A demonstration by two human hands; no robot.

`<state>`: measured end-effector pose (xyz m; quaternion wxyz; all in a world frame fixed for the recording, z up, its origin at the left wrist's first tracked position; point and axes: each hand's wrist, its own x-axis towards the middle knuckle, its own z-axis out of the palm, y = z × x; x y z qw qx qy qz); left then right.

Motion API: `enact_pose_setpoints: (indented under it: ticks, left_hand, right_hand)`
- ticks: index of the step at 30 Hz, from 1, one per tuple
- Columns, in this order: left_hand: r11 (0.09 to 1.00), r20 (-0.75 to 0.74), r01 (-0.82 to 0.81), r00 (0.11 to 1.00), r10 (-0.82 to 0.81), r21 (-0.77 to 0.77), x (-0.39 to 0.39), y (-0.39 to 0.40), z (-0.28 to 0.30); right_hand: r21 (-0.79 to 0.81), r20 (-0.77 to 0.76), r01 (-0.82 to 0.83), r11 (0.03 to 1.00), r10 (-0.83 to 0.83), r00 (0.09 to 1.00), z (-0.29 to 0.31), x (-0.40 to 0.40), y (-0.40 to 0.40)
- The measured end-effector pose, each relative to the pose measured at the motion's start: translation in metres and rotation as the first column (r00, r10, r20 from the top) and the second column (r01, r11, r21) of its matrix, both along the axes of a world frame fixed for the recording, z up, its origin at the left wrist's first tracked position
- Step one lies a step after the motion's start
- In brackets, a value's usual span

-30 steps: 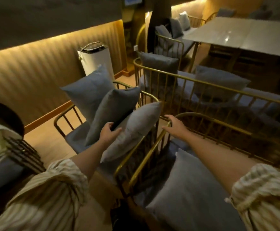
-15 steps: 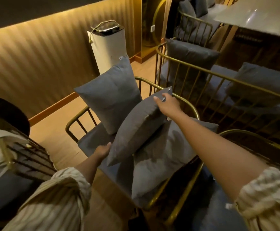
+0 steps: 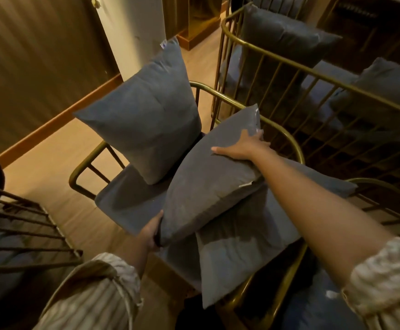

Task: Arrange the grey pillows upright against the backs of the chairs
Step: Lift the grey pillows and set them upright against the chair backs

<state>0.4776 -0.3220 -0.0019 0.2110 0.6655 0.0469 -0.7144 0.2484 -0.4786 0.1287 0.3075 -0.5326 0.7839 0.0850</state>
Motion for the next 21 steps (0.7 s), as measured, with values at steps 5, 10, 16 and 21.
enact_pose_setpoints:
  ticks: [5, 10, 16, 21]
  left_hand:
    - [0.993, -0.076, -0.094, 0.993, 0.088, -0.074, 0.002, -0.011, -0.01]
    - [0.961, -0.114, -0.19, 0.979, 0.169, -0.202, -0.008, -0.018, 0.014]
    - [0.905, -0.105, -0.22, 0.975, 0.195, -0.364, -0.005, -0.026, 0.049]
    - [0.828, -0.098, -0.114, 0.993, 0.072, -0.549, -0.047, -0.033, 0.098]
  right_hand:
    - [-0.066, 0.217, 0.164, 0.984, -0.146, 0.965, -0.019, -0.038, 0.004]
    - [-0.23, 0.364, 0.186, 0.955, -0.093, 0.927, -0.013, -0.063, 0.037]
    - [-0.447, 0.424, 0.225, 0.866, -0.016, 0.906, 0.015, -0.092, 0.104]
    - [-0.641, 0.451, 0.32, 0.698, 0.005, 0.892, 0.059, -0.133, 0.163]
